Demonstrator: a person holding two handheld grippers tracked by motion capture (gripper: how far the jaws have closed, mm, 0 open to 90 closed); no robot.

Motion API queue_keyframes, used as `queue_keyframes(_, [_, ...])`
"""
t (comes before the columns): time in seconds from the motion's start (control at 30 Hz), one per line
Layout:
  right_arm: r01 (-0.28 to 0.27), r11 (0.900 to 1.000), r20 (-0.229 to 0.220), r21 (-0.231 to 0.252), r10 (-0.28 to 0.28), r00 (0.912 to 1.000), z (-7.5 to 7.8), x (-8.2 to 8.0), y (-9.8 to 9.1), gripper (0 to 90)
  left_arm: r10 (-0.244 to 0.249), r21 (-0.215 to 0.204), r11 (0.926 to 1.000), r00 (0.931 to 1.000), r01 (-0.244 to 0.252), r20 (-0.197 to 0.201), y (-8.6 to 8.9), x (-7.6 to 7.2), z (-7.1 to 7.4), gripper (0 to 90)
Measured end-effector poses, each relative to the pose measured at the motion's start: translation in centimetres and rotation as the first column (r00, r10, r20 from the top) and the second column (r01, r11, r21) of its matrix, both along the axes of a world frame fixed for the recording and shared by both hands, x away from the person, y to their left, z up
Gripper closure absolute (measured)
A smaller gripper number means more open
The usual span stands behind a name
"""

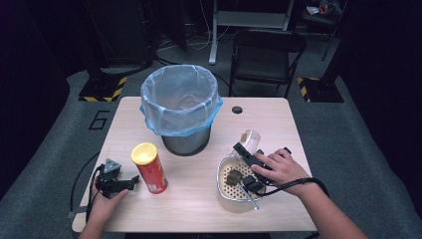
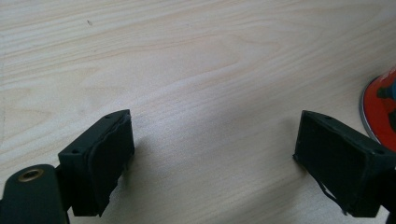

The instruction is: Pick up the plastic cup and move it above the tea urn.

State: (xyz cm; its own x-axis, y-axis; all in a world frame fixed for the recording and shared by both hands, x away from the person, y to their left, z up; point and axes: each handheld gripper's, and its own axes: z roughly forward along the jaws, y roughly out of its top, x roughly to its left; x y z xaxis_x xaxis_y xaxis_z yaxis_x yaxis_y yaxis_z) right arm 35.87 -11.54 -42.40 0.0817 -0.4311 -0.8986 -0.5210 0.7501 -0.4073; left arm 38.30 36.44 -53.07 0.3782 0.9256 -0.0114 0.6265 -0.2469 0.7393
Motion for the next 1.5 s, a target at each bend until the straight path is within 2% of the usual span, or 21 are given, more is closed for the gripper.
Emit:
queue_keyframes(0.23, [-0.013,0.9999,0.013,-0.006,0.013,0.9998,0.03,-0.11,0.06,38.1,0.001,-0.001,1.0000,1.0000,-0.001,0.000,-0.01,0.00,-0.01,11.4])
queue_keyframes(0.37, [-0.019,0.9994,0.027,-0.030,0.020,0.9994,0.19,-0.18,0.27,38.1,0.000,0.000,1.0000,1.0000,0.000,0.000,0.00,0.00,0.00,11.4])
queue_keyframes(0.4, [-0.014,0.9997,0.022,-0.018,0.014,0.9996,0.12,-0.18,0.21,38.1,0.000,0.000,1.0000,1.0000,0.000,0.000,0.00,0.00,0.00,11.4])
queue_keyframes(0.43, [0.005,0.9993,-0.004,-0.037,-0.005,1.0000,0.06,-0.24,0.09,38.1,0.001,-0.001,1.0000,1.0000,-0.001,0.003,-0.01,0.01,-0.03,11.4])
queue_keyframes(0.47, [-0.021,0.9995,0.017,-0.024,0.021,0.9996,0.23,-0.16,0.28,38.1,0.000,0.000,1.0000,1.0000,0.000,0.000,0.00,0.00,0.00,11.4])
queue_keyframes(0.53, [-0.027,0.9993,0.021,-0.027,0.028,0.9994,0.31,-0.20,0.33,38.1,0.000,0.000,1.0000,1.0000,0.000,0.000,0.00,0.00,0.00,11.4])
queue_keyframes(0.6, [-0.016,0.9992,0.015,-0.038,0.017,0.9997,0.40,-0.28,0.29,38.0,0.000,0.000,1.0000,1.0000,0.000,0.000,0.00,0.00,0.00,11.4])
queue_keyframes(0.67, [-0.018,0.9997,0.025,-0.015,0.018,0.9995,0.33,-0.32,0.28,37.9,0.000,-0.001,1.0000,1.0000,0.000,0.001,-0.01,0.00,-0.01,11.4])
queue_keyframes(0.83, [-0.036,0.9983,0.035,-0.046,0.038,0.9987,0.67,-0.39,0.53,37.9,0.000,0.000,1.0000,1.0000,0.000,0.000,-0.01,0.00,0.00,11.4])
queue_keyframes(0.87, [-0.031,0.9992,0.026,-0.025,0.032,0.9992,0.53,-0.39,0.44,37.9,0.000,0.000,1.0000,1.0000,0.000,0.000,0.00,0.00,0.00,11.4])
queue_keyframes(0.97, [-0.027,0.9995,0.032,-0.019,0.028,0.9991,0.51,-0.46,0.44,37.8,0.000,0.000,1.0000,1.0000,0.000,0.000,0.00,0.00,0.00,11.4])
queue_keyframes(1.0, [-0.013,0.9988,0.014,-0.046,0.014,0.9998,0.48,-0.53,0.41,37.8,0.000,0.000,1.0000,1.0000,0.000,0.000,0.00,0.00,0.00,11.4])
queue_keyframes(1.03, [-0.023,0.9972,0.013,-0.070,0.024,0.9996,0.53,-0.54,0.49,37.8,0.001,-0.001,1.0000,1.0000,-0.001,-0.001,-0.01,-0.01,0.00,11.4])
queue_keyframes(1.27, [-0.027,0.9973,0.013,-0.069,0.028,0.9995,0.56,-0.62,0.45,37.8,0.000,0.000,1.0000,1.0000,0.000,0.000,0.00,0.00,0.00,11.4])
queue_keyframes(1.3, [-0.016,0.9987,0.012,-0.048,0.017,0.9998,0.44,-0.65,0.32,37.8,0.000,0.000,1.0000,1.0000,0.000,0.000,0.00,0.00,0.00,11.4])
queue_keyframes(1.33, [-0.017,0.9987,0.013,-0.048,0.018,0.9998,0.44,-0.64,0.31,37.8,0.000,0.000,1.0000,1.0000,0.000,0.000,0.00,0.00,0.00,11.4])
queue_keyframes(1.37, [-0.026,0.9971,0.016,-0.072,0.027,0.9995,0.53,-0.62,0.42,37.8,0.000,0.000,1.0000,1.0000,0.000,0.000,0.00,0.00,0.00,11.4])
queue_keyframes(1.43, [-0.029,0.9968,0.020,-0.074,0.030,0.9993,0.54,-0.67,0.44,37.8,0.000,0.000,1.0000,1.0000,0.000,0.000,0.00,0.00,0.00,11.4])
queue_keyframes(1.5, [-0.034,0.9966,0.042,-0.075,0.037,0.9984,0.67,-0.80,0.52,37.8,0.000,0.000,1.0000,1.0000,0.000,0.000,0.00,0.00,0.00,11.4])
